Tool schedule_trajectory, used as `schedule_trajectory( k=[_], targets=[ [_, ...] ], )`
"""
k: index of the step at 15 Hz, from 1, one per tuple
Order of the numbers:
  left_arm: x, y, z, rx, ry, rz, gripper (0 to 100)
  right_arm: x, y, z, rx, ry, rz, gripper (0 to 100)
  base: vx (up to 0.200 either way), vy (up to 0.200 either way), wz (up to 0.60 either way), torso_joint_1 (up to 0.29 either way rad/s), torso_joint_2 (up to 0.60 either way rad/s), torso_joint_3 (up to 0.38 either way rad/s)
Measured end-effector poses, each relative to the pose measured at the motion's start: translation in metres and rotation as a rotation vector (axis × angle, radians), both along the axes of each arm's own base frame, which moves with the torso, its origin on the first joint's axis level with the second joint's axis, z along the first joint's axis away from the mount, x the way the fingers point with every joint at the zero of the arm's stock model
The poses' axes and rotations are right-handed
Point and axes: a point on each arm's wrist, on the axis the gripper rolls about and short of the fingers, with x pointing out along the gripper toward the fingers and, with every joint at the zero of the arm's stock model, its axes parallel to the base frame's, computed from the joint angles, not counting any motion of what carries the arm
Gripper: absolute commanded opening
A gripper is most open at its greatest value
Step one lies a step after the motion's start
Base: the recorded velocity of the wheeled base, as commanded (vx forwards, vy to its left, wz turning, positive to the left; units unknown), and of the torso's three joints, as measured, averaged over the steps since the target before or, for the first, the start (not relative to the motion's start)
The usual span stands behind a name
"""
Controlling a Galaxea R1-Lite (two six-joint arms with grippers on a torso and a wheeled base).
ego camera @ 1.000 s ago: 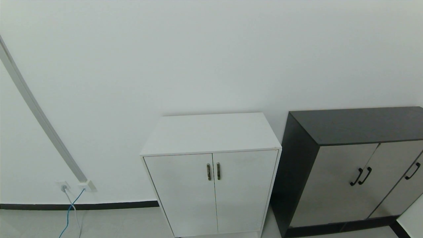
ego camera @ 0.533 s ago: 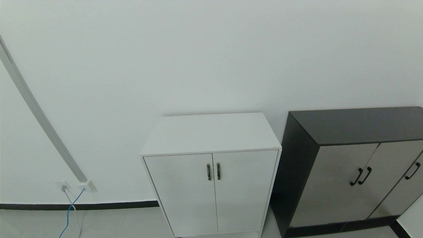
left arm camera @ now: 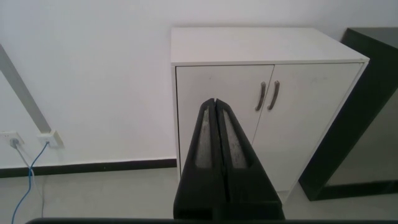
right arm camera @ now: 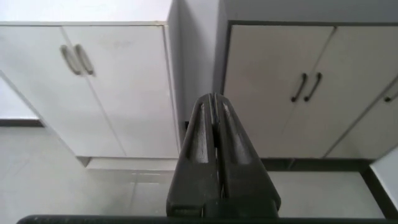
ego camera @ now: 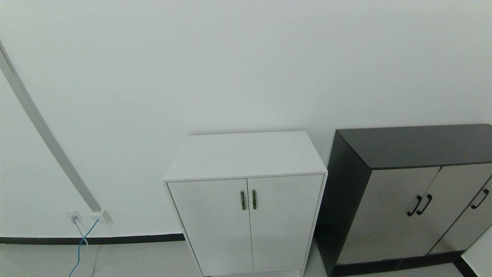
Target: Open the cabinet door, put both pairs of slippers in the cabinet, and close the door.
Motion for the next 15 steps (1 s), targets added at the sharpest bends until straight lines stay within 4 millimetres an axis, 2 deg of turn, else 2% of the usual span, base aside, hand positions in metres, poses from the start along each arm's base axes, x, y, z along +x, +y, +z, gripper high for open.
schedule_trajectory(
  k=[6,11,15],
  targets=[
    [0.0,0.0,0.0,0.0,0.0,0.0,0,0.0011,0.001,-0.0041,0.04,-0.055,0.005,0,0.0,0.0,0.0,0.0,0.0,0.0],
    [0.0,0.0,0.0,-0.001,0.0,0.0,0,0.0041,0.0017,-0.0085,0.019,0.007,-0.027,0,0.0,0.0,0.0,0.0,0.0,0.0],
    [0.0,0.0,0.0,-0.001,0.0,0.0,0,0.0036,0.0031,-0.0088,0.006,0.007,-0.131,0,0.0,0.0,0.0,0.0,0.0,0.0]
  ],
)
